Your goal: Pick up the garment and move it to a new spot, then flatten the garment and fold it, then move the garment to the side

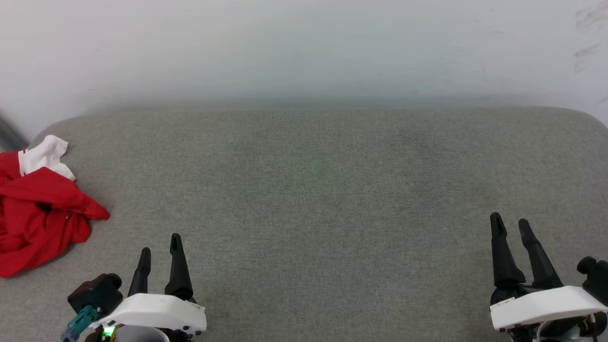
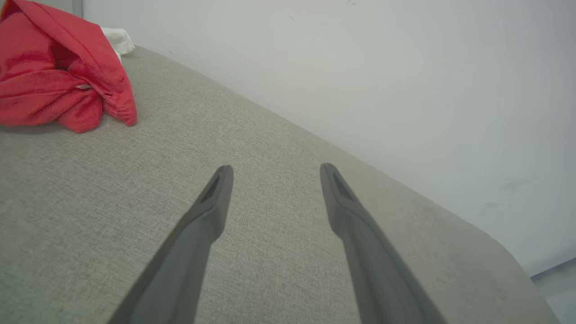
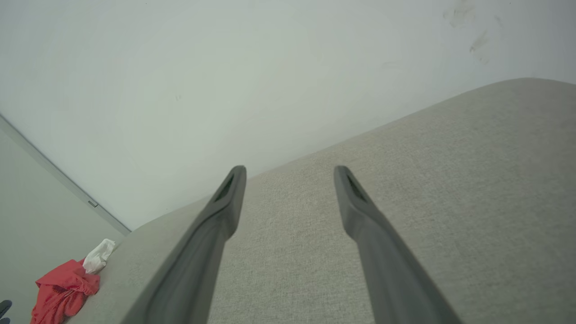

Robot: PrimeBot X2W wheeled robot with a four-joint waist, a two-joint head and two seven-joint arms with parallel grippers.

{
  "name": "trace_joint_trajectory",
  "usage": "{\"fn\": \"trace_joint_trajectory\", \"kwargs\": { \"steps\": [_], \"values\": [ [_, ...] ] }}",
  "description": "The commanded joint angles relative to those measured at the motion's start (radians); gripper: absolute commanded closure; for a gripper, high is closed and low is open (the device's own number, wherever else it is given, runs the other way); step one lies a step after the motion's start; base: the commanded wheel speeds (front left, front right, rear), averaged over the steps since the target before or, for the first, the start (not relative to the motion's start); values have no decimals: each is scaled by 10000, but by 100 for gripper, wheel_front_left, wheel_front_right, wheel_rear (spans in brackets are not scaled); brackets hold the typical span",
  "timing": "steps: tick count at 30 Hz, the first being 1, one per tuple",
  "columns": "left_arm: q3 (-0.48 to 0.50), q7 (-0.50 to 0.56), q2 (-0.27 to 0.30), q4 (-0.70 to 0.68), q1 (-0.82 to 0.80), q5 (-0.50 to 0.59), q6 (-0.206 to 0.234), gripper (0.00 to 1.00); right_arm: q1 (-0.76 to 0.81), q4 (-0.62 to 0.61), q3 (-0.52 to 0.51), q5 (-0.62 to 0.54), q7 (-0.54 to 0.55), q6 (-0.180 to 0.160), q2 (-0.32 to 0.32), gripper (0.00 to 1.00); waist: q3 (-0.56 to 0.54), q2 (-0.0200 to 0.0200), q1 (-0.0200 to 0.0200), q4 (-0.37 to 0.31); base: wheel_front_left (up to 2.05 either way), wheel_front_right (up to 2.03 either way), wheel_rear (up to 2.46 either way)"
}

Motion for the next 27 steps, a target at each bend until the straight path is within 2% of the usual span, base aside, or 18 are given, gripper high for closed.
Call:
{"fn": "trace_joint_trajectory", "kwargs": {
  "steps": [1,27],
  "values": [
    [-38,-76,83,-135,-63,202,51,0,-2,-165,9,-211,-63,0,-14,0,1,0,0,1,0,0,0],
    [-420,-729,178,-247,199,2688,534,0,312,-385,64,-2941,-733,-1,-12,0,11,0,0,-18,0,0,0]
  ]
}}
